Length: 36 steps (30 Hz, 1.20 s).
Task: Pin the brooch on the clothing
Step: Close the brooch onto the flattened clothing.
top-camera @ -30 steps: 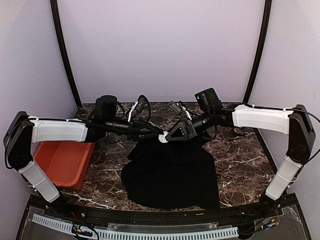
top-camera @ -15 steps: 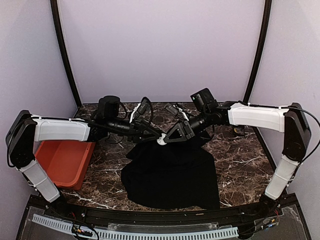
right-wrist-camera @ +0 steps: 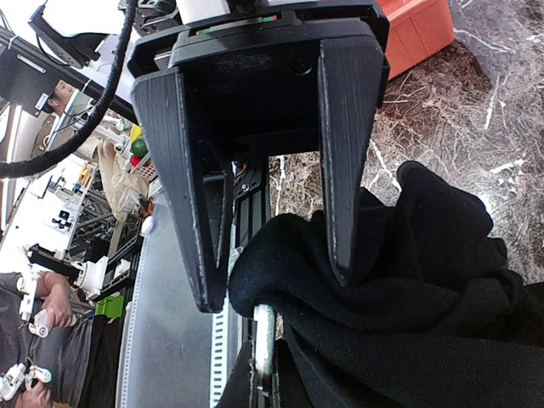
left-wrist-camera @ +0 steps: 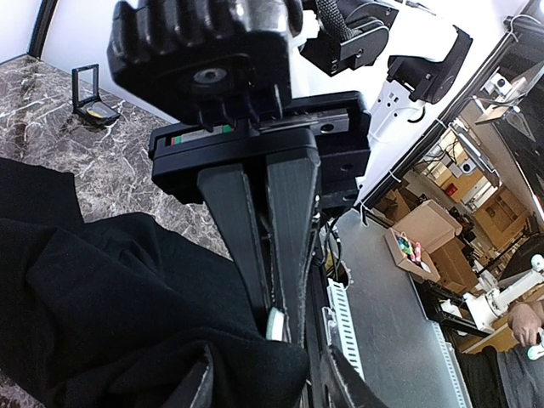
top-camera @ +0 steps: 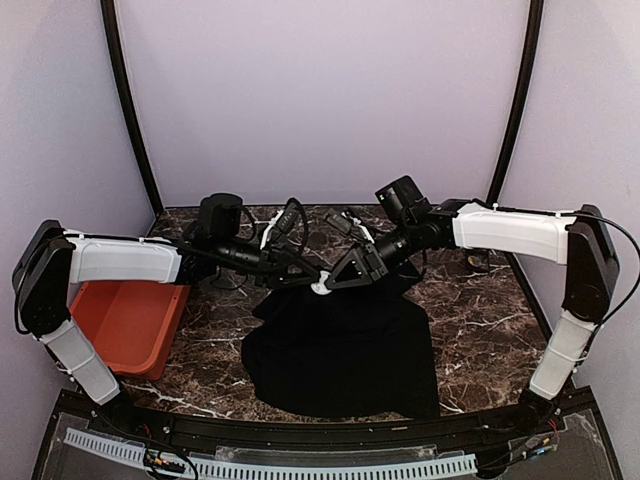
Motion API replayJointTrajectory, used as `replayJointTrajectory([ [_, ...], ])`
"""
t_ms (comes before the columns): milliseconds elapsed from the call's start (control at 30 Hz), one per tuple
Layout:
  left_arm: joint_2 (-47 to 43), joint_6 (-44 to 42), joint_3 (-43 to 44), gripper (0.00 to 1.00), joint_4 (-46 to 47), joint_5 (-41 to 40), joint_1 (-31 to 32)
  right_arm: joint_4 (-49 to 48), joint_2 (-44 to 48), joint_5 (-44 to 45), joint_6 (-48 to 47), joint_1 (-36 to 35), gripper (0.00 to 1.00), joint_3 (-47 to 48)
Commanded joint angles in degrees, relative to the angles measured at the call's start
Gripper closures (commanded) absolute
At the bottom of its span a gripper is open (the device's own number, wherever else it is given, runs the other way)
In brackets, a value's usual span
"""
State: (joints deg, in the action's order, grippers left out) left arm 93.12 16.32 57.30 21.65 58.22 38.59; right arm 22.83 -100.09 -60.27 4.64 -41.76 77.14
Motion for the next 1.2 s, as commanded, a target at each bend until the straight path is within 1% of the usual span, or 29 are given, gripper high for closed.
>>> replayJointTrajectory([
  [0, -0.67, -1.00, 1.47, 0.62, -0.47, 2.71, 0.65, -0.24, 0.24, -2.51, -1.63, -0.69, 1.00, 1.69],
  [500, 0.14, -0.93, 1.62, 0.63, -0.29, 3.69, 1.19, 0.37, 0.16, -4.24, -1.84, -1.10, 1.00, 2.85],
  [600, 0.11, -1.14, 1.67, 0.65, -0.41, 3.55, 1.35, 0.50, -0.09, -4.32, -1.81, -1.26, 1.00, 3.25],
  [933, 0.00, -0.94, 1.43, 0.74, 0.26, 3.58, 1.49, 0.86, -0.26, -5.25, -1.92, -1.40, 1.00, 4.13],
  [1000, 0.04, -0.72, 1.34, 0.77, 0.58, 3.49, 1.49, 0.85, -0.21, -5.66, -1.92, -1.40, 1.00, 4.28],
  [1067, -0.02, -0.68, 1.26, 0.82, 0.68, 3.23, 1.49, 0.75, -0.20, -6.19, -1.79, -1.46, 1.00, 4.46],
  [1167, -0.11, -0.61, 1.12, 0.83, 0.86, 2.78, 1.50, -0.07, -0.11, -7.37, -1.01, -1.52, 1.00, 4.51],
])
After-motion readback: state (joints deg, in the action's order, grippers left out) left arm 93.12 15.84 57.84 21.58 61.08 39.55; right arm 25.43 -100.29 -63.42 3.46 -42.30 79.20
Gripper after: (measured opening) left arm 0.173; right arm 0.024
